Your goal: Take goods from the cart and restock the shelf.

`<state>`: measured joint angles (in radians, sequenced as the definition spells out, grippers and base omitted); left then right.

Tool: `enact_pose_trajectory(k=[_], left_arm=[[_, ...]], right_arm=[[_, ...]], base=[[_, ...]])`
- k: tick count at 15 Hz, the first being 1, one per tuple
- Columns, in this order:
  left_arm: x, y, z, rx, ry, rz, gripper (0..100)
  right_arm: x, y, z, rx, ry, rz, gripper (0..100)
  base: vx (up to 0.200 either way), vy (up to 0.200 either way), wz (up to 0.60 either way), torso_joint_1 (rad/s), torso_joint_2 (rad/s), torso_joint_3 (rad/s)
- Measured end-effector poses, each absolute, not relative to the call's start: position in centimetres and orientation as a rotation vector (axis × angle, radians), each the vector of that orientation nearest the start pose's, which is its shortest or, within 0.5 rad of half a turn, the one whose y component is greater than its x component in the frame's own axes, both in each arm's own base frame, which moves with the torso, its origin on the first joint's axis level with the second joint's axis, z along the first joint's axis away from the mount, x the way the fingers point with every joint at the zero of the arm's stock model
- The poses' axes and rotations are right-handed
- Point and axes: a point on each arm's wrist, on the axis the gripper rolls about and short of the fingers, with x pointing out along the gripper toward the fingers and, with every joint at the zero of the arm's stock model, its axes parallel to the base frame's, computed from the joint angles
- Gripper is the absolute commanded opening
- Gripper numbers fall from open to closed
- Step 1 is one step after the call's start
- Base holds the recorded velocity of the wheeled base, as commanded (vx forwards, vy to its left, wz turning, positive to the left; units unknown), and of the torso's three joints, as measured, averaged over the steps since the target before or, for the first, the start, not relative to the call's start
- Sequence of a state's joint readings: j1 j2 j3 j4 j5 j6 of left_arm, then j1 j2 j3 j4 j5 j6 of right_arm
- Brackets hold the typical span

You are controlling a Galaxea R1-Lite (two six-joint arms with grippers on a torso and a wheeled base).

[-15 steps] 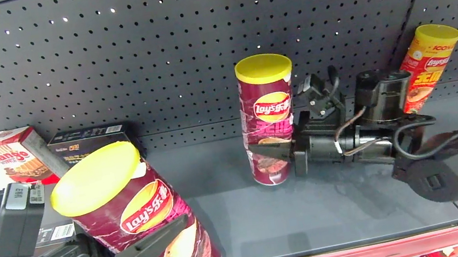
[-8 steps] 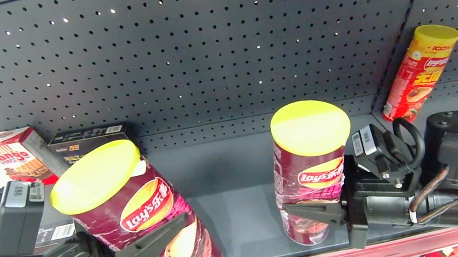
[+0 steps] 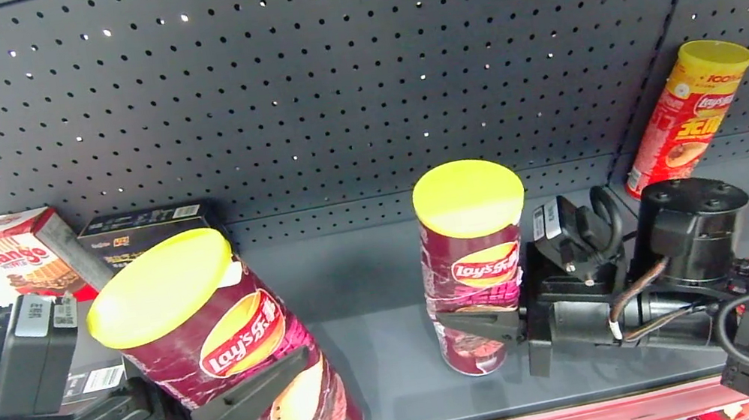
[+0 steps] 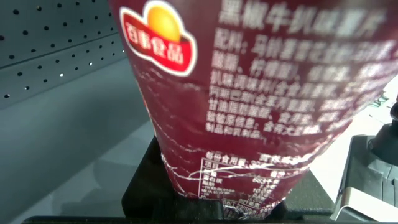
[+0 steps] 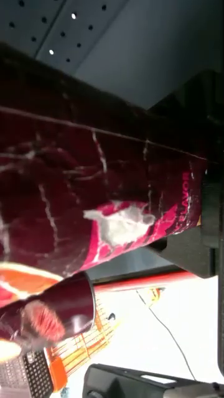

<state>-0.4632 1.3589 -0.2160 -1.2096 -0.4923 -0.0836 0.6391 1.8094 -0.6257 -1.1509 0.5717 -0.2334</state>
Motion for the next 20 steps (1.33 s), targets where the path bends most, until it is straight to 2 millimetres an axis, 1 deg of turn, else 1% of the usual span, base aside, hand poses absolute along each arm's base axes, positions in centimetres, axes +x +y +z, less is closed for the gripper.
enact_pose_trajectory(k=[3, 8, 9, 12, 15, 17, 20], left_arm=[[15.5, -8.9, 17.2, -0.077, -0.029, -0.957, 0], [15.5, -8.9, 17.2, -0.077, -0.027, -0.957, 0], [15.5, -8.9, 17.2, -0.077, -0.028, -0.958, 0], [15.5, -8.9, 17.2, -0.076, -0.028, -0.954, 0], [15.5, -8.8, 17.2, -0.076, -0.028, -0.953, 0], [15.5, -8.8, 17.2, -0.076, -0.028, -0.954, 0], [15.5, -8.9, 17.3, -0.075, -0.032, -0.956, 0]], right_arm=[[24.5, 19.8, 14.7, -0.206, -0.096, 1.215, 0], [24.8, 20.2, 13.2, -0.21, -0.064, 1.237, 0], [24.8, 20.2, 13.1, -0.212, -0.07, 1.237, 100], [24.7, 19.9, 12.7, -0.213, -0.051, 1.226, 100], [24.1, 19.3, 12.7, -0.214, -0.039, 1.221, 100], [23.4, 18.6, 13.1, -0.214, -0.043, 1.215, 100], [21.8, 17.2, 14.7, -0.21, -0.077, 1.2, 100]], base=[[0.0, 0.0, 0.0, 0.0, 0.0, 0.0], [0.0, 0.0, 0.0, 0.0, 0.0, 0.0], [0.0, 0.0, 0.0, 0.0, 0.0, 0.0], [0.0, 0.0, 0.0, 0.0, 0.0, 0.0], [0.0, 0.0, 0.0, 0.0, 0.0, 0.0], [0.0, 0.0, 0.0, 0.0, 0.0, 0.0], [0.0, 0.0, 0.0, 0.0, 0.0, 0.0]])
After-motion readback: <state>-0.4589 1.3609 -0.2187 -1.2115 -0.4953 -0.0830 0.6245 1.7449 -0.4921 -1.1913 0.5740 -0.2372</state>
